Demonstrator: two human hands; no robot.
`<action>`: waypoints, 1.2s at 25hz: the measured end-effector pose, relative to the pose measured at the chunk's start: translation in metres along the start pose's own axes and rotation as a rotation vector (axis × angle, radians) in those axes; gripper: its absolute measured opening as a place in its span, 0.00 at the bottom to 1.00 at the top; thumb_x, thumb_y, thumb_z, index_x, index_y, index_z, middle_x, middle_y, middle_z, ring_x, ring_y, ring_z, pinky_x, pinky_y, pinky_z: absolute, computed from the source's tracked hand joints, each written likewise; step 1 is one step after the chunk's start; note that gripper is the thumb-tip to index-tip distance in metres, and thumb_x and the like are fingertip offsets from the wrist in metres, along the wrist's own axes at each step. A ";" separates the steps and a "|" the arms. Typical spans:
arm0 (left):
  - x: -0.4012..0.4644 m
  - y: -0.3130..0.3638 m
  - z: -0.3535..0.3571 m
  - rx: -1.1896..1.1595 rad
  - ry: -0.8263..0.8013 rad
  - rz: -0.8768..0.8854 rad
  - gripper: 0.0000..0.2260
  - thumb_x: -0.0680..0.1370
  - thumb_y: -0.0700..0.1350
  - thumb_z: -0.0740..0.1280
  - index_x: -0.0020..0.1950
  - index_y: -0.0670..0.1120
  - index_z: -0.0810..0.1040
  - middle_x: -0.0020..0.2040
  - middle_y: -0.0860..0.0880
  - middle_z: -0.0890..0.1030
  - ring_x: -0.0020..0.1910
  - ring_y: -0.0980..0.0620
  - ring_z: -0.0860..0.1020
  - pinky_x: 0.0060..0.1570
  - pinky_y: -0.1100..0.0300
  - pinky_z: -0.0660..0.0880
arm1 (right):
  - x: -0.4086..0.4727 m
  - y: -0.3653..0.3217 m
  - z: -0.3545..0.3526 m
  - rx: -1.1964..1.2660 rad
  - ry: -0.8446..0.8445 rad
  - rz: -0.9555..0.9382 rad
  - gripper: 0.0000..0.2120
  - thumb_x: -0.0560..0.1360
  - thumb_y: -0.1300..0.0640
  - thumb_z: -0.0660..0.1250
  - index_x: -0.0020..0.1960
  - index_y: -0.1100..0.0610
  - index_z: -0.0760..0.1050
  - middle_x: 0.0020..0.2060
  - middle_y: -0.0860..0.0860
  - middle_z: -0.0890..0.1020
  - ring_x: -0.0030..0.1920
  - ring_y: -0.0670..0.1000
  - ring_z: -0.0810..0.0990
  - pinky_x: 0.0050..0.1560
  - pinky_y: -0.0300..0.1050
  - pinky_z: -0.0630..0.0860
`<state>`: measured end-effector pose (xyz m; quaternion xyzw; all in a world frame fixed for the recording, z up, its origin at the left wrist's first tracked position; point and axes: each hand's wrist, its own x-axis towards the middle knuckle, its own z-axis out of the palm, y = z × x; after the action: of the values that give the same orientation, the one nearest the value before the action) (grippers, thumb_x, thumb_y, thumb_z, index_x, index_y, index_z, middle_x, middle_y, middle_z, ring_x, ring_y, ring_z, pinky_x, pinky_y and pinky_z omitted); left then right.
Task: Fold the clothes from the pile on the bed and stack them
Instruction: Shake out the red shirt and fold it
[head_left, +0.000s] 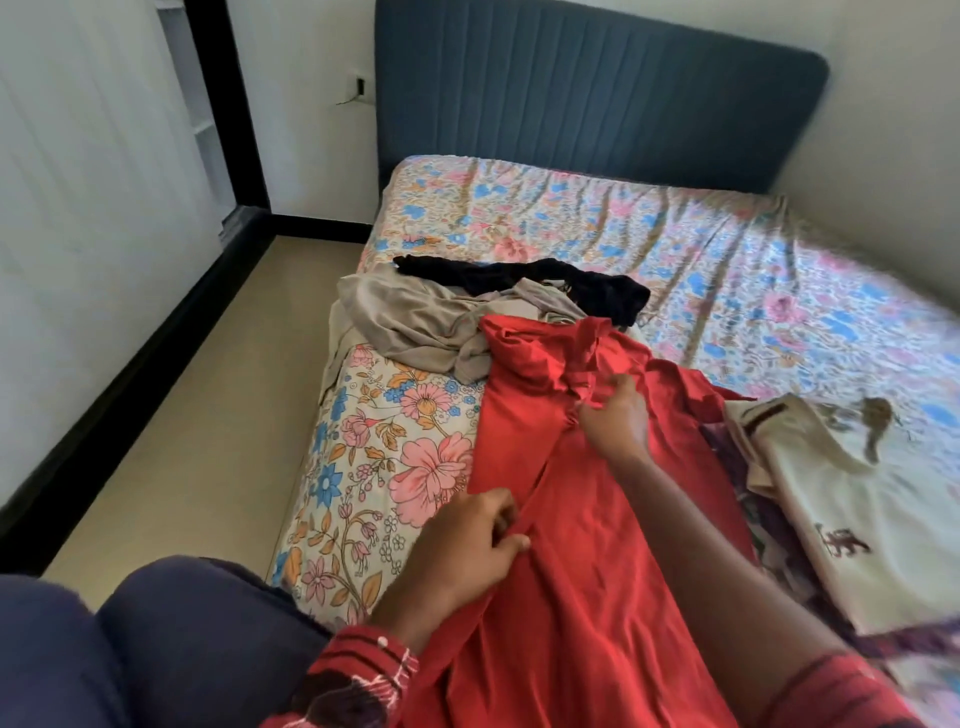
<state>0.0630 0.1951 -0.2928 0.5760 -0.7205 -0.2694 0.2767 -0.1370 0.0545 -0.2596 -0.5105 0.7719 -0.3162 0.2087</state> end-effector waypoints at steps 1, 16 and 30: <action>-0.005 -0.003 -0.003 0.025 0.009 -0.027 0.12 0.73 0.56 0.75 0.49 0.52 0.79 0.40 0.57 0.81 0.41 0.54 0.80 0.44 0.55 0.80 | -0.025 0.000 -0.001 0.005 -0.028 -0.096 0.17 0.72 0.57 0.74 0.61 0.54 0.78 0.48 0.56 0.83 0.53 0.59 0.82 0.53 0.48 0.75; -0.102 0.046 -0.031 -0.218 -0.348 -0.087 0.07 0.77 0.46 0.73 0.53 0.48 0.80 0.46 0.48 0.85 0.46 0.51 0.83 0.53 0.49 0.80 | -0.230 0.041 -0.007 0.797 -0.552 0.058 0.18 0.70 0.42 0.78 0.56 0.47 0.79 0.41 0.54 0.79 0.38 0.52 0.80 0.40 0.52 0.80; -0.142 0.065 0.013 0.569 -0.384 0.018 0.23 0.71 0.60 0.76 0.60 0.53 0.74 0.57 0.50 0.76 0.59 0.48 0.75 0.56 0.50 0.74 | -0.210 0.074 -0.015 0.315 -0.426 -0.317 0.26 0.75 0.69 0.68 0.66 0.47 0.81 0.63 0.45 0.84 0.66 0.41 0.78 0.69 0.37 0.72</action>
<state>0.0355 0.3472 -0.2691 0.5626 -0.8106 -0.1589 -0.0334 -0.1129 0.2727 -0.3007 -0.6405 0.5631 -0.3465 0.3905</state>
